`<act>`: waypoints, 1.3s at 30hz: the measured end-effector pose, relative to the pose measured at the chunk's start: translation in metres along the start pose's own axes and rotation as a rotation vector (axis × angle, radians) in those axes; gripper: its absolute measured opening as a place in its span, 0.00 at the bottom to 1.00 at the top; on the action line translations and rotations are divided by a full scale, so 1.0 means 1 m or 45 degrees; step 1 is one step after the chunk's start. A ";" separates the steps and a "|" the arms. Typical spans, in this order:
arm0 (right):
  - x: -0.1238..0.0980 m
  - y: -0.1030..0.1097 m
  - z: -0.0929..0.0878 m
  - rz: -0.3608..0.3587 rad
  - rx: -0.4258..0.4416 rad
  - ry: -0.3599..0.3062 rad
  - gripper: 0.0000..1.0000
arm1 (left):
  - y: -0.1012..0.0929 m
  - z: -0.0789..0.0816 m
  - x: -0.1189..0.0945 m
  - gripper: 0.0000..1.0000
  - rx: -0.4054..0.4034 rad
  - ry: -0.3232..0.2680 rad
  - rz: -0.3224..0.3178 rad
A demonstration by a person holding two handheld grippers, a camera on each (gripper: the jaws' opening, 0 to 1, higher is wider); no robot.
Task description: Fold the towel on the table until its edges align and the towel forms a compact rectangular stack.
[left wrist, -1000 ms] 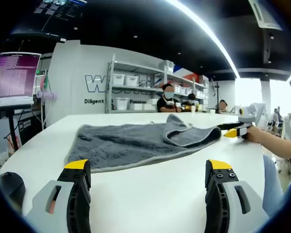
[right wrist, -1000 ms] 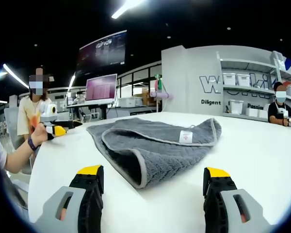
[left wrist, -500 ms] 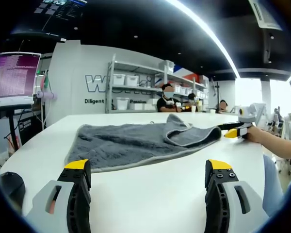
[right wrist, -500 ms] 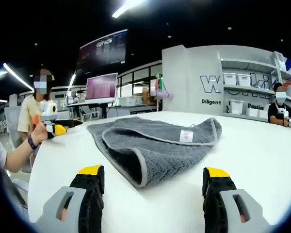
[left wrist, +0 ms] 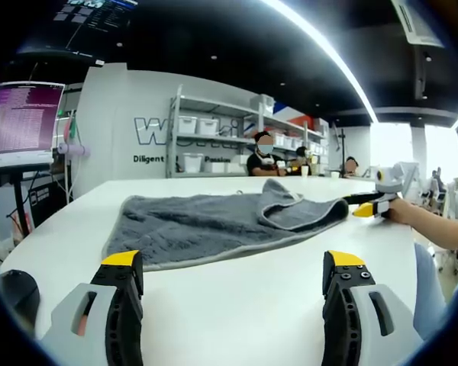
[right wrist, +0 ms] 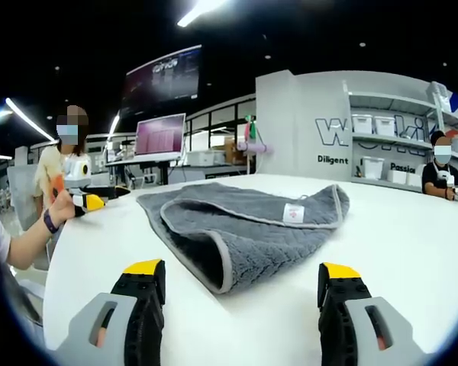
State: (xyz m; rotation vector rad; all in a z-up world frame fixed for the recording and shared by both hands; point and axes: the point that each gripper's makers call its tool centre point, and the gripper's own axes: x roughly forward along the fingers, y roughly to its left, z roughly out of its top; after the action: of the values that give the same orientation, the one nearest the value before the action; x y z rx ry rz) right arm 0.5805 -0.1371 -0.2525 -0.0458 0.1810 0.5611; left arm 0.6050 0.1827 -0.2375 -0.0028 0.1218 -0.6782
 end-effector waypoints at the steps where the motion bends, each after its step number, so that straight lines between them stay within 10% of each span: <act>1: 0.000 0.000 0.000 0.000 -0.001 0.000 0.83 | 0.000 0.000 0.000 0.96 0.001 0.001 0.000; 39: 0.000 -0.001 -0.006 0.011 -0.036 0.044 0.64 | -0.001 -0.002 0.000 0.95 0.012 0.009 -0.002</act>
State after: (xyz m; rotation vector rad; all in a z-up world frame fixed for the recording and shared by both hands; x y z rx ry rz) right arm 0.5800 -0.1384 -0.2581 -0.0824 0.2070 0.5720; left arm 0.6039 0.1820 -0.2389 0.0086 0.1258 -0.6800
